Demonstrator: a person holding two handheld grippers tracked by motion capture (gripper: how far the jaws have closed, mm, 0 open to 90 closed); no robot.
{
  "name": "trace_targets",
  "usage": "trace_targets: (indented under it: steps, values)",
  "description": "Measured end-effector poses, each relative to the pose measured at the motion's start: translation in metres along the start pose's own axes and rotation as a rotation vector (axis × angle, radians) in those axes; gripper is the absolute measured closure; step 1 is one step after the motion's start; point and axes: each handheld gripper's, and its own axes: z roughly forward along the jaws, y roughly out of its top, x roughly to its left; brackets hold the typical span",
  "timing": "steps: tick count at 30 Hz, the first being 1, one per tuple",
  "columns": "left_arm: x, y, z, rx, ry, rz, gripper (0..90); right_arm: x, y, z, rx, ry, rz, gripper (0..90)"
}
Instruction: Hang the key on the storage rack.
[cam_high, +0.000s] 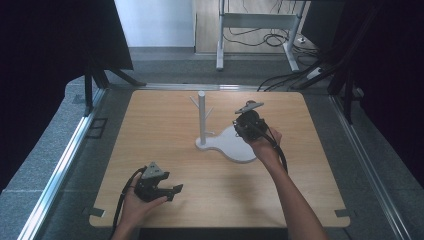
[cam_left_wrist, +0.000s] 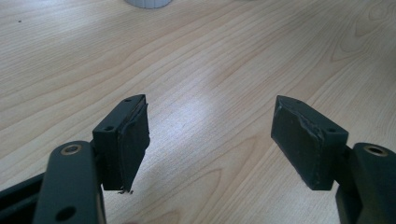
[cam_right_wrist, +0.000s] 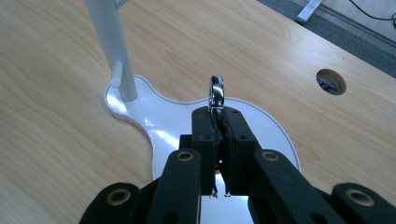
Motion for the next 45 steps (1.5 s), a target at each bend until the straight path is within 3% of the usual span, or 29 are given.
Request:
trace_targets:
  steps: [31,45]
  values:
    - [0.000,0.000,0.001,0.003,-0.008,0.003,28.4,0.001,0.030,0.030,-0.030,-0.022,-0.012,84.6]
    - [-0.001,0.000,0.001,0.007,-0.011,0.007,28.4,0.006,0.041,0.043,-0.031,0.002,-0.025,84.6]
